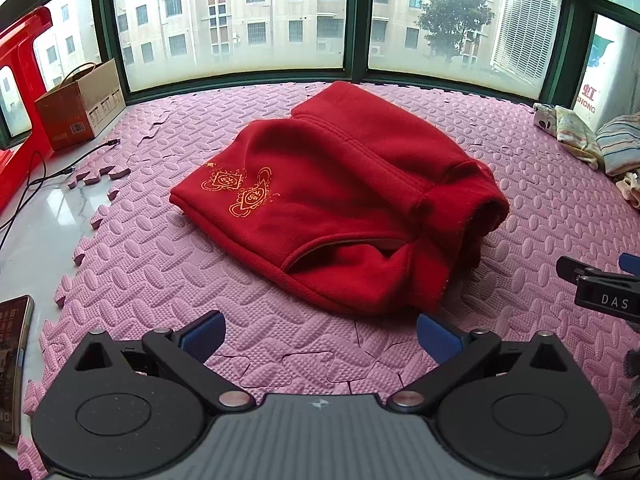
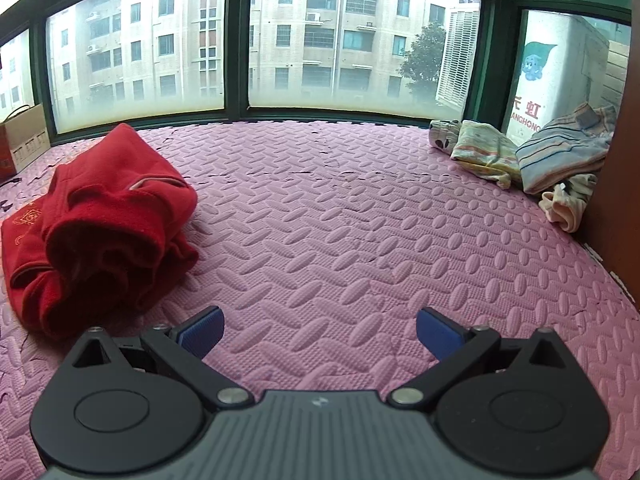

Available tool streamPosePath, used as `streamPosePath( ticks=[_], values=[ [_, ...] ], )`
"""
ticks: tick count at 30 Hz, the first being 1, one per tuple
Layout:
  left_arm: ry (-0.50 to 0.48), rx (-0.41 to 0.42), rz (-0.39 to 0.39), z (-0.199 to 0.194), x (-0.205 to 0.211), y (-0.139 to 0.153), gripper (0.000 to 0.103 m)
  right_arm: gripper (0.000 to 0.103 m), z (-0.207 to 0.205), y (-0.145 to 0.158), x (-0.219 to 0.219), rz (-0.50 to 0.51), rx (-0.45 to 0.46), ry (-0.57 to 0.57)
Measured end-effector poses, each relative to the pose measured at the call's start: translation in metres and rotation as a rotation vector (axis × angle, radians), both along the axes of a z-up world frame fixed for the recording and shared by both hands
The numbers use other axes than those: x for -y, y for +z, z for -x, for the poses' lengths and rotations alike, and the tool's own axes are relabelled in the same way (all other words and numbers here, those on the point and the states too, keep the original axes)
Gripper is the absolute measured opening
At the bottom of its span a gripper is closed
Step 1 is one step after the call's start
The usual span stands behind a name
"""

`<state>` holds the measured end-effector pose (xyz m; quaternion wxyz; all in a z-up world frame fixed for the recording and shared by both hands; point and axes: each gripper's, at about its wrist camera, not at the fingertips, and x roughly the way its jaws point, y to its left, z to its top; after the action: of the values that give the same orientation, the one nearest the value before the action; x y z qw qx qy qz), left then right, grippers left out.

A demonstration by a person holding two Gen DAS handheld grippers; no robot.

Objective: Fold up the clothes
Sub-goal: 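Move both grippers toward the crumpled red hoodie on the mat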

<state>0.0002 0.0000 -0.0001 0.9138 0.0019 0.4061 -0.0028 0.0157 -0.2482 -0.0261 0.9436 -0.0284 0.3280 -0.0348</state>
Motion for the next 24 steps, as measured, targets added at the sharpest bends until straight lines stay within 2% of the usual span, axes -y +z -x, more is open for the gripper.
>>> streamPosePath(
  ticks=[18,24],
  values=[
    [0.015,-0.029,-0.007,0.006,-0.006,-0.004,0.103,0.103,0.027,0.007,-0.021,-0.089,-0.013,0.107],
    [0.019,-0.026,-0.011,0.009,-0.007,-0.005,0.103,0.103,0.027,0.007,-0.032,-0.061,-0.046,0.122]
  ],
)
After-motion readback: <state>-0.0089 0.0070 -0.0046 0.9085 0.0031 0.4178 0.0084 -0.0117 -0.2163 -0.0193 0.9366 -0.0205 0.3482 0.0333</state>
